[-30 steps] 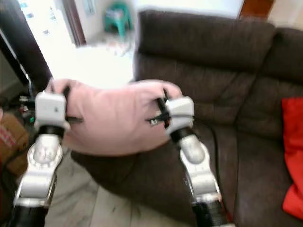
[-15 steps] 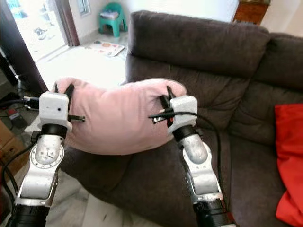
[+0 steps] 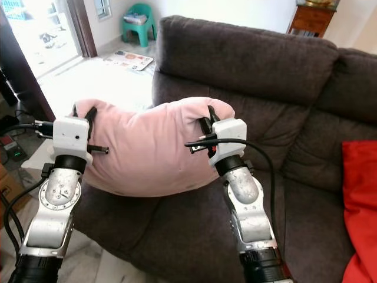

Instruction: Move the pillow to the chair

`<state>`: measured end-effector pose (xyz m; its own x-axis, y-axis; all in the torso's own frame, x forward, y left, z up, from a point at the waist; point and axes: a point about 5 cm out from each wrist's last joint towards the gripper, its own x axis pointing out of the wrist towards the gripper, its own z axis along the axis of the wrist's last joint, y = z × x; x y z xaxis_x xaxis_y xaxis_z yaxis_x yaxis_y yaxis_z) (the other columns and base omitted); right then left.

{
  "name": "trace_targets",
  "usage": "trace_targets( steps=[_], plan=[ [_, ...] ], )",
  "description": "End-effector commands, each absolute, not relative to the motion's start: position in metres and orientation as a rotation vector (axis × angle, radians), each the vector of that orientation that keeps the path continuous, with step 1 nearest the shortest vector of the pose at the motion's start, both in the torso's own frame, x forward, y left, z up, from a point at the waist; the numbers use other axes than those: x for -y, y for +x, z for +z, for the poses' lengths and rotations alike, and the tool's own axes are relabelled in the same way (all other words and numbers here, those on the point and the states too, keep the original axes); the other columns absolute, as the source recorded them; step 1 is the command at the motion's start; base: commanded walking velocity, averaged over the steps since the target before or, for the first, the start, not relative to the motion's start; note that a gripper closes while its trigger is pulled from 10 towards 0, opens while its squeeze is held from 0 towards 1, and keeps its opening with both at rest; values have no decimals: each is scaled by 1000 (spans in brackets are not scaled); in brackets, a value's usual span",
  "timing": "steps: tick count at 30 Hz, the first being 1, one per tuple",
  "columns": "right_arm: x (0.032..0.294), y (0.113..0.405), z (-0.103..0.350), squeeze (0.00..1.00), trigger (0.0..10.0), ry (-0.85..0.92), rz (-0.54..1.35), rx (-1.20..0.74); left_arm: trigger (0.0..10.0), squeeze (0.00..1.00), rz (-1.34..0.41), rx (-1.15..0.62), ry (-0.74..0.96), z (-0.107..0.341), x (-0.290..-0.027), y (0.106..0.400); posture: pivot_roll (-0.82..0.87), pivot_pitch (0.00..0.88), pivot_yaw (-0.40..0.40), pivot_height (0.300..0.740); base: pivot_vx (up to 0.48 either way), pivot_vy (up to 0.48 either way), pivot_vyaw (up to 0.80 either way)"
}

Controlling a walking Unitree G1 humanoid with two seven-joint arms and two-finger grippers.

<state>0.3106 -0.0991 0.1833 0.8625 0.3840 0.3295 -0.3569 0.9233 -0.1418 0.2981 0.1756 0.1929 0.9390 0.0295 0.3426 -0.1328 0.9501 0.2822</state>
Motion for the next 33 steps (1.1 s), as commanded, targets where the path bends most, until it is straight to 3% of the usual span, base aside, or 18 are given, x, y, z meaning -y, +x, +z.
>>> trace_targets(
  steps=[1,10,19,33],
  plan=[
    [97,313,197,0,10000,-101,405,413,10000,0,-46,352,249,195,-153,299,58,23,-28,740,0,0,0],
    [105,332,193,0,10000,-176,346,335,10000,0,-160,242,77,179,-142,299,55,15,-31,740,0,0,0],
    [119,364,206,0,10000,-214,242,298,10000,0,-212,267,-134,193,-138,302,57,12,-31,740,0,0,0],
    [114,383,193,0,10000,-272,296,182,10000,0,-403,89,-152,162,-118,288,72,32,-34,740,0,0,0]
  ],
)
